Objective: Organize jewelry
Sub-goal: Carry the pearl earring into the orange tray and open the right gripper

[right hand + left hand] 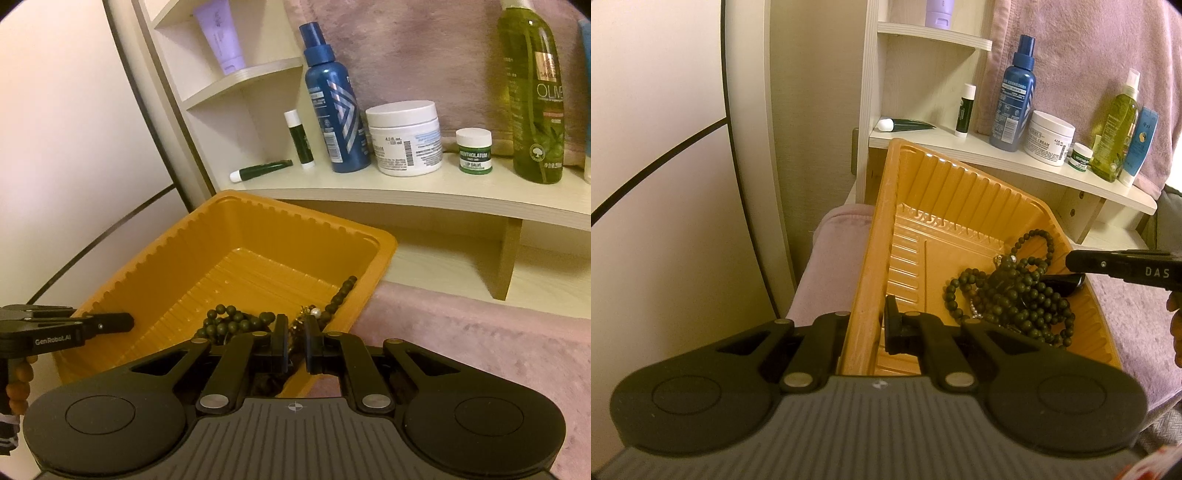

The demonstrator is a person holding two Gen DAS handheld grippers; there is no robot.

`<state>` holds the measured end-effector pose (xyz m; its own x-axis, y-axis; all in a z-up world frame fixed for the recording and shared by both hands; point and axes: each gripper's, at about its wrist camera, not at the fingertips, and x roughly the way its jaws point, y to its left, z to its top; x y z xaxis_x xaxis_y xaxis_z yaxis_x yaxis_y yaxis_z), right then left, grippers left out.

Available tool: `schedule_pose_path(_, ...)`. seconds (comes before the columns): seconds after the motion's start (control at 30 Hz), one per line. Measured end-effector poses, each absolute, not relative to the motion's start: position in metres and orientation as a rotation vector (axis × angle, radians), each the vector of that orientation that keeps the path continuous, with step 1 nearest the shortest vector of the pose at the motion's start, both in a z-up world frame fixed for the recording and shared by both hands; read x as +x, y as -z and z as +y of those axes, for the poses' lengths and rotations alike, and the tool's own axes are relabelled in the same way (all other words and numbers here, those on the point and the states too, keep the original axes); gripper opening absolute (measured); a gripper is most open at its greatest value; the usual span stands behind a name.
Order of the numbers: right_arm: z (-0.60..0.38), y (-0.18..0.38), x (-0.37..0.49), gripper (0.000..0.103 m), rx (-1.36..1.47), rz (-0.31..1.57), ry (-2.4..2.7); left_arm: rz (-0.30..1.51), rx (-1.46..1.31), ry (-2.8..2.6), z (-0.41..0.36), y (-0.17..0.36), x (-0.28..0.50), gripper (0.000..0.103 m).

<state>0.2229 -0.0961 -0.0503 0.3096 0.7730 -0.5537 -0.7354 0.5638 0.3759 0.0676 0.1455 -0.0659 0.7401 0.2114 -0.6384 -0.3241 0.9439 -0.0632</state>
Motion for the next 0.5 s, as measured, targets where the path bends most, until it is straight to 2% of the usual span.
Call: schedule_pose_path(0.5,-0.111,0.044,0.221,0.009,0.066,0.756,-0.974,0.68,-0.179,-0.299,0.145,0.062,0.069,0.006)
